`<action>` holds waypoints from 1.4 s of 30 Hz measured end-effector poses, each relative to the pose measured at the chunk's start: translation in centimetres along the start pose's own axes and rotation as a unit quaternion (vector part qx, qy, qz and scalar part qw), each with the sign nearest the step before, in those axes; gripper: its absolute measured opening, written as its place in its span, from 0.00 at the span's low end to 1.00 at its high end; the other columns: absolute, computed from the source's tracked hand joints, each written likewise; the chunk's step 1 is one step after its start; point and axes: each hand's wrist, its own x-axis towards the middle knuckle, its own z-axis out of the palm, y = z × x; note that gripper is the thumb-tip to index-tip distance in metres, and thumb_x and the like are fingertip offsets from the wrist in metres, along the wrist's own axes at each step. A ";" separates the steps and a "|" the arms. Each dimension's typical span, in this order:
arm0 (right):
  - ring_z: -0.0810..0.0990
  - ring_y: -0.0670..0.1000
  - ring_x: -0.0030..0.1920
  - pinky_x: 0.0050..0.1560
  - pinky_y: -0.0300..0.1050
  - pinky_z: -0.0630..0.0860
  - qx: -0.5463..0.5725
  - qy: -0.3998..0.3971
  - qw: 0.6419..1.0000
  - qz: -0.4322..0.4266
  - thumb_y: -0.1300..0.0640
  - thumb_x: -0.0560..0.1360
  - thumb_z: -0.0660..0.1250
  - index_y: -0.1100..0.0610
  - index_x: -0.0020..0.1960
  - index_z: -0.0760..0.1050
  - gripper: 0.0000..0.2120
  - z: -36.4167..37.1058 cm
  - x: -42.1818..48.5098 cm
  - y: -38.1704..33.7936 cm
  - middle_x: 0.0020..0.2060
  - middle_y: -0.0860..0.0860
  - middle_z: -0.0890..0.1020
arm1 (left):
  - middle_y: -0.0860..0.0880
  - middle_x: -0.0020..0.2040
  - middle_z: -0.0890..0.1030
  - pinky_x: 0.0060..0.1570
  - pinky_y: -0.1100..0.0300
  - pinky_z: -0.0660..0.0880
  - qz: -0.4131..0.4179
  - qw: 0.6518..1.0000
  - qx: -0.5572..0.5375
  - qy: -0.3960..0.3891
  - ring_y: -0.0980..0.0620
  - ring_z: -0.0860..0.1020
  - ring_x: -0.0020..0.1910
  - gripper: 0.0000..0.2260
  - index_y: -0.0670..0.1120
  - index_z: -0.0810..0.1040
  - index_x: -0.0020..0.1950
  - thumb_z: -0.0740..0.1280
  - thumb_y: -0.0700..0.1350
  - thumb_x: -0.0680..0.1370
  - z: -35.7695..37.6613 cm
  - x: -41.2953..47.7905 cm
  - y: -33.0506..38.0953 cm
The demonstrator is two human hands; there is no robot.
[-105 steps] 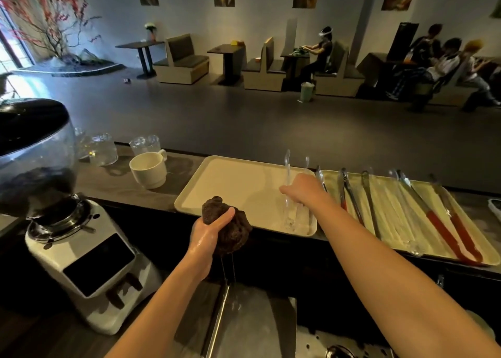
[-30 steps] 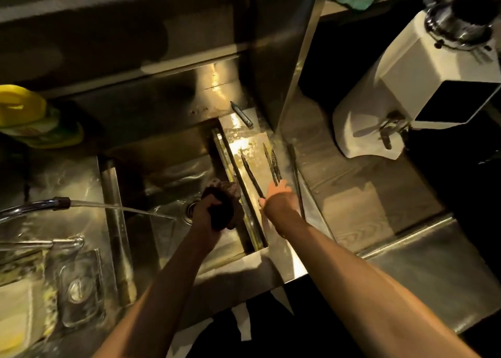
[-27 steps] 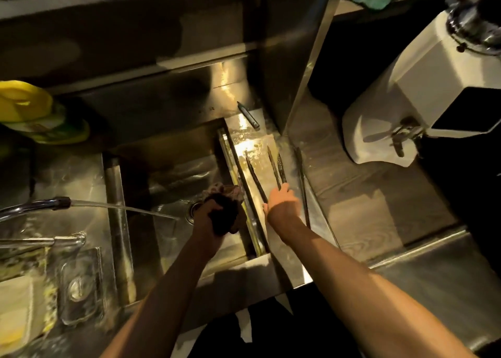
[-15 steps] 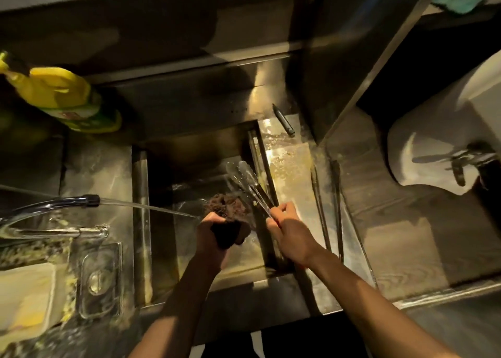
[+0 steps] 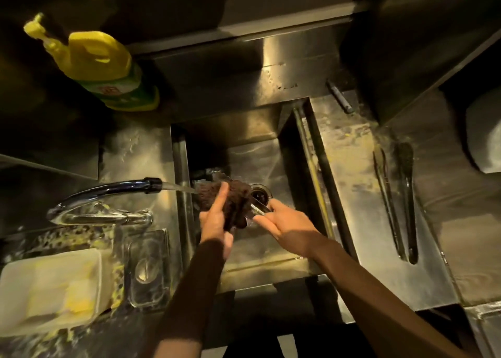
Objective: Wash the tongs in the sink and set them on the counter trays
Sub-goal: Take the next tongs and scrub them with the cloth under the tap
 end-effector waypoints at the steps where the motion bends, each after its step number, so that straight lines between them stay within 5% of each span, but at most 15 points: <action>1: 0.75 0.48 0.43 0.46 0.47 0.69 -0.021 -0.004 1.000 -0.010 0.39 0.83 0.52 0.48 0.46 0.79 0.22 0.0 0.5 -0.8 0.47 0.48 0.70 | 0.43 0.57 0.85 0.61 0.49 0.76 -0.007 0.999 -0.030 -0.007 0.46 0.82 0.57 0.17 0.43 0.80 0.61 0.71 0.50 0.76 -0.6 0.3 0.4; 8: 0.70 0.44 0.38 0.42 0.42 0.64 -0.158 -0.065 0.985 -0.022 0.36 0.81 0.53 0.49 0.39 0.76 0.23 -3.7 1.0 -0.5 0.45 0.47 0.70 | 0.43 0.51 0.86 0.54 0.45 0.80 0.074 0.975 0.205 -0.042 0.44 0.85 0.51 0.18 0.40 0.81 0.57 0.78 0.41 0.69 -6.3 3.7 3.1; 13: 0.75 0.50 0.41 0.45 0.50 0.72 -0.115 -0.067 0.990 -0.039 0.37 0.82 0.54 0.50 0.35 0.74 0.24 -1.4 2.1 -1.6 0.45 0.51 0.73 | 0.41 0.54 0.85 0.60 0.43 0.77 -0.015 0.996 0.088 -0.013 0.42 0.83 0.54 0.23 0.43 0.82 0.57 0.78 0.54 0.69 -5.7 3.8 2.4; 17: 0.75 0.48 0.40 0.43 0.47 0.70 -0.119 -0.055 0.991 -0.033 0.36 0.80 0.55 0.49 0.32 0.71 0.24 -2.3 2.0 -0.9 0.45 0.48 0.73 | 0.43 0.52 0.85 0.54 0.45 0.81 0.034 0.978 0.205 -0.022 0.46 0.85 0.49 0.17 0.44 0.80 0.55 0.77 0.49 0.70 -5.8 5.3 4.3; 19: 0.74 0.48 0.40 0.43 0.47 0.70 -0.103 -0.045 0.994 -0.017 0.36 0.80 0.56 0.47 0.30 0.68 0.24 -3.0 2.3 -1.4 0.43 0.47 0.72 | 0.46 0.51 0.84 0.49 0.48 0.82 0.031 0.989 0.138 -0.031 0.48 0.84 0.48 0.15 0.45 0.78 0.57 0.75 0.46 0.73 -5.2 5.1 4.2; 21: 0.74 0.49 0.39 0.43 0.47 0.69 -0.051 -0.047 0.998 -0.009 0.38 0.81 0.57 0.47 0.30 0.68 0.24 -1.9 2.7 -2.5 0.41 0.48 0.71 | 0.46 0.51 0.85 0.44 0.52 0.82 0.027 0.999 0.017 0.006 0.48 0.84 0.47 0.21 0.43 0.80 0.58 0.78 0.52 0.69 -4.1 5.0 3.6; 23: 0.74 0.50 0.39 0.42 0.48 0.70 -0.037 -0.043 0.998 -0.020 0.38 0.81 0.57 0.49 0.31 0.69 0.24 -0.8 2.8 -2.7 0.42 0.49 0.71 | 0.48 0.48 0.86 0.51 0.49 0.82 0.070 0.993 0.079 0.050 0.48 0.84 0.48 0.24 0.45 0.82 0.51 0.79 0.60 0.64 -3.8 5.4 3.8; 26: 0.75 0.49 0.40 0.44 0.47 0.72 -0.123 -0.040 0.991 -0.033 0.34 0.80 0.54 0.49 0.35 0.73 0.24 -2.6 2.2 -0.7 0.44 0.49 0.72 | 0.57 0.33 0.84 0.46 0.55 0.80 0.179 0.895 0.406 -0.054 0.60 0.83 0.38 0.11 0.51 0.81 0.37 0.73 0.58 0.73 -5.3 5.6 5.5; 28: 0.75 0.47 0.39 0.43 0.46 0.72 -0.158 -0.041 0.986 -0.031 0.33 0.79 0.53 0.47 0.36 0.73 0.24 -4.0 1.7 0.1 0.44 0.48 0.71 | 0.61 0.32 0.82 0.42 0.59 0.80 0.221 0.824 0.513 -0.099 0.63 0.82 0.37 0.09 0.55 0.80 0.37 0.70 0.53 0.77 -5.8 5.3 5.9; 29: 0.74 0.47 0.38 0.42 0.45 0.72 -0.160 -0.036 0.986 -0.024 0.32 0.78 0.53 0.46 0.35 0.72 0.24 -4.1 1.5 0.3 0.43 0.48 0.71 | 0.59 0.34 0.82 0.43 0.58 0.80 0.238 0.830 0.497 -0.086 0.62 0.82 0.37 0.09 0.55 0.80 0.38 0.69 0.51 0.78 -5.8 5.1 5.7; 33: 0.74 0.45 0.37 0.43 0.47 0.72 -0.113 0.021 0.993 0.005 0.30 0.76 0.48 0.47 0.32 0.70 0.27 -2.6 0.8 0.5 0.42 0.46 0.68 | 0.57 0.30 0.83 0.37 0.66 0.79 0.143 0.984 0.103 0.035 0.56 0.82 0.37 0.12 0.43 0.79 0.45 0.58 0.38 0.83 -4.2 4.8 4.8; 35: 0.75 0.46 0.38 0.43 0.49 0.73 -0.029 0.067 0.997 0.023 0.30 0.76 0.48 0.50 0.36 0.76 0.29 -1.8 0.4 0.7 0.43 0.45 0.70 | 0.50 0.35 0.85 0.42 0.57 0.80 0.054 0.996 -0.063 0.016 0.50 0.83 0.40 0.16 0.43 0.79 0.46 0.53 0.41 0.83 -4.2 5.1 4.4; 38: 0.78 0.43 0.45 0.48 0.46 0.72 0.061 0.048 0.997 0.016 0.33 0.78 0.54 0.48 0.36 0.76 0.25 -0.7 0.4 -0.9 0.50 0.41 0.76 | 0.41 0.52 0.85 0.57 0.47 0.77 -0.031 0.989 -0.141 -0.032 0.42 0.81 0.55 0.19 0.42 0.81 0.57 0.54 0.50 0.82 -4.7 6.0 4.1; 40: 0.79 0.47 0.58 0.59 0.42 0.70 0.045 -0.022 0.999 0.009 0.37 0.81 0.57 0.48 0.31 0.72 0.24 0.4 1.1 -2.2 0.64 0.47 0.78 | 0.41 0.60 0.80 0.63 0.47 0.75 -0.087 0.983 -0.159 -0.035 0.43 0.79 0.58 0.21 0.42 0.77 0.65 0.61 0.55 0.80 -4.4 6.3 3.7; 42: 0.78 0.52 0.60 0.60 0.43 0.71 0.086 -0.018 0.996 0.015 0.40 0.81 0.59 0.49 0.30 0.68 0.24 1.3 1.6 -3.2 0.61 0.56 0.81 | 0.44 0.57 0.77 0.60 0.54 0.74 -0.105 0.979 -0.172 -0.038 0.49 0.77 0.49 0.29 0.44 0.77 0.67 0.77 0.53 0.69 -4.0 6.9 3.6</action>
